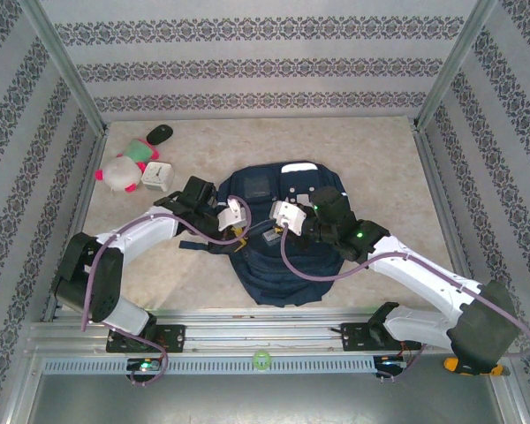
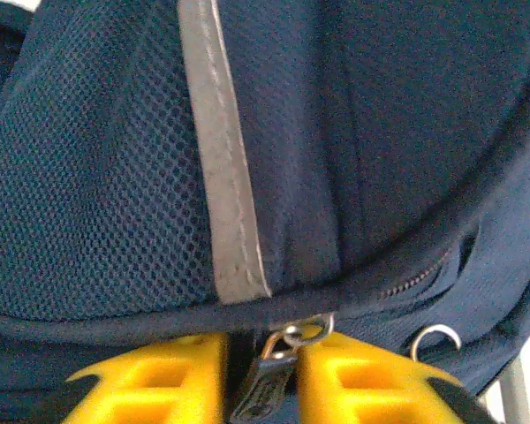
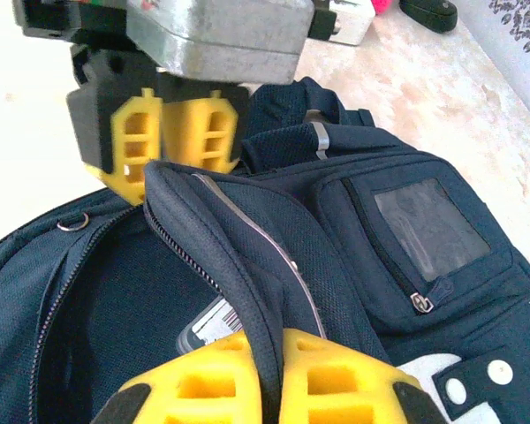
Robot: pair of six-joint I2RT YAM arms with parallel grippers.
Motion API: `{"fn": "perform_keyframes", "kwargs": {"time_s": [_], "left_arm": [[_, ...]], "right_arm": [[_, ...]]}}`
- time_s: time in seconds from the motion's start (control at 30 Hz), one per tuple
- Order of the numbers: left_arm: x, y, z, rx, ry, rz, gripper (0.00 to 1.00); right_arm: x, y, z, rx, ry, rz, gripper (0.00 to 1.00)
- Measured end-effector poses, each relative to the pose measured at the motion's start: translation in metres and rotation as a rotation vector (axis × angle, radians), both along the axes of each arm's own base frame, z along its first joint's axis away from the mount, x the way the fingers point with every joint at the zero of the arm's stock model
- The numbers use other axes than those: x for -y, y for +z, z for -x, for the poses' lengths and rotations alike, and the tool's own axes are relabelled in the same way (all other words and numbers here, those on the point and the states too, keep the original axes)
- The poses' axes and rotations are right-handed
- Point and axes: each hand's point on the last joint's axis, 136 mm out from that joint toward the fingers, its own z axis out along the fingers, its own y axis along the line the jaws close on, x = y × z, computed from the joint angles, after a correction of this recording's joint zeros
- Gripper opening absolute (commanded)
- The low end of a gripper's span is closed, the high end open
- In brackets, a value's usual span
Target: Pack books, pencil case, and school supplies into a backpack
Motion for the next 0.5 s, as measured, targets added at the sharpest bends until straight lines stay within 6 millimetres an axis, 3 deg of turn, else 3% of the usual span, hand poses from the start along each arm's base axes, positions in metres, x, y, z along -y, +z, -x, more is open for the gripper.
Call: {"fn": "perform_keyframes", "kwargs": {"time_s": [0.07, 0.3, 0.4, 0.47, 0.5], "left_arm": [[-0.001, 0.001, 0.005, -0.002, 0.016, -0.011, 0.00], [-0.008, 0.013, 0.011, 0.048, 0.144, -0.012, 0.00], [-0.008, 0.014, 0.014, 0.057, 0.205, -0.024, 0.00], [-0.008, 0.010, 0.016, 0.048, 0.249, -0.043, 0.00], [-0.009, 0.009, 0.016, 0.040, 0.270, -0.053, 0.00]], "right_arm": [[0.001, -0.001, -0.002, -0.004, -0.018, 0.004, 0.00], [0.005, -0.003, -0.007, -0.013, -0.069, -0.005, 0.02], [0.008, -0.004, -0.002, -0.042, -0.087, -0.023, 0.29], [0.010, -0.002, 0.004, -0.087, -0.113, -0.053, 0.55], [0.012, 0.000, 0.006, -0.105, -0.127, -0.067, 0.60]]}}
